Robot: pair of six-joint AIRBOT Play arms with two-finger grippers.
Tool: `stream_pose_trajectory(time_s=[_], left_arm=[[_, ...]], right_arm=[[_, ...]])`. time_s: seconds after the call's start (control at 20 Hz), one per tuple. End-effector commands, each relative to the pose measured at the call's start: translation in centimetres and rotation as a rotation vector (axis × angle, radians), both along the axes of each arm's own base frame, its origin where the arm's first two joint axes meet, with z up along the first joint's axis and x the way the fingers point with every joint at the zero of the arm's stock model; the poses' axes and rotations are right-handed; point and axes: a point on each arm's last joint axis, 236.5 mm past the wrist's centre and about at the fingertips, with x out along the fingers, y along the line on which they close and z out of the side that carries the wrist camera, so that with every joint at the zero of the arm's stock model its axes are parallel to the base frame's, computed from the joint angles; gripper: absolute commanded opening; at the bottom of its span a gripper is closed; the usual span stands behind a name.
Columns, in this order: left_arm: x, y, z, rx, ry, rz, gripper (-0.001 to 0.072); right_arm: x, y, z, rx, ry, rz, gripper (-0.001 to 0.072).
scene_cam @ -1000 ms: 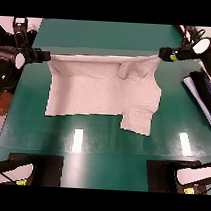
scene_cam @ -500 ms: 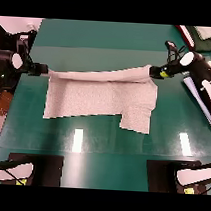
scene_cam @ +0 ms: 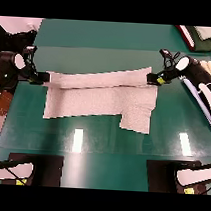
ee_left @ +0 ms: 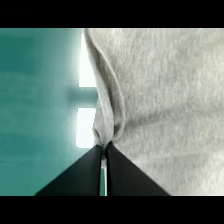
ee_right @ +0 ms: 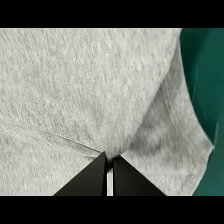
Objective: Fold the shirts.
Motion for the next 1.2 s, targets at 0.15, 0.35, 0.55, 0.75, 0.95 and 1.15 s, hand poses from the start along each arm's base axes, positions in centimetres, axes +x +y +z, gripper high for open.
stream_pose_trajectory(time_s=[0.15,0.35,0.55,0.75,0.95,1.15], left_arm=[[-3.0,-0.3,-0.9,-0.010,0.132,-0.011,0.0478],[-3.8,-0.2,-0.8,-0.005,0.162,-0.022,0.0548],[-6.2,-0.2,0.1,-0.001,0.225,-0.038,0.0548],[-10.9,-1.6,-2.3,-0.064,0.261,-0.025,0.0548],[-14.4,-2.5,-5.1,-0.118,0.241,0.053,0.0548],[-16.2,-3.0,-7.4,-0.142,0.276,0.078,0.0547]], right_arm=[[-1.6,-0.1,0.0,0.002,0.064,0.007,0.0016],[-1.1,-1.9,2.0,0.006,0.021,-0.032,0.0354],[-2.0,-5.4,5.6,0.010,-0.012,-0.096,0.0354],[-4.1,-6.3,8.3,0.011,-0.006,-0.097,0.0354],[-4.4,-5.0,9.5,0.011,-0.034,-0.067,0.0353],[-4.8,-2.7,9.5,0.012,-0.027,-0.010,0.0353]])
